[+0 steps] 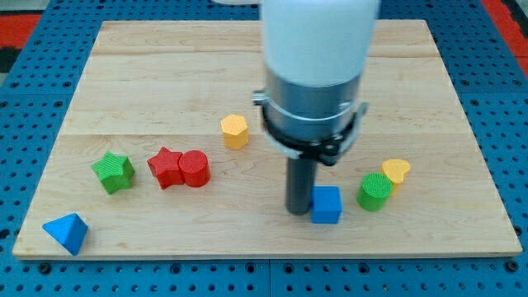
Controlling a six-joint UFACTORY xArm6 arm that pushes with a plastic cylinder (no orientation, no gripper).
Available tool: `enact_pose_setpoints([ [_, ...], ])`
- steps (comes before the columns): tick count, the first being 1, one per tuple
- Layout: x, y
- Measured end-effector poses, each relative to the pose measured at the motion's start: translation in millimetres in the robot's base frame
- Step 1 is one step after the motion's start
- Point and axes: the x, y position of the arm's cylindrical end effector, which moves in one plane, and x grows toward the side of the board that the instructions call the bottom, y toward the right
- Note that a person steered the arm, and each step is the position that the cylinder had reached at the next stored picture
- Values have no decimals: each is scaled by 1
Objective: Slide the blue triangle to the left side of the green star
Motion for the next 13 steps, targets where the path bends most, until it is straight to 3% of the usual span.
enact_pose_setpoints([
  [1,0,35],
  [2,0,21],
  [4,11,-93],
  [5,50,-157],
  [8,63,-181],
  [10,62,-268],
  [13,60,-340],
])
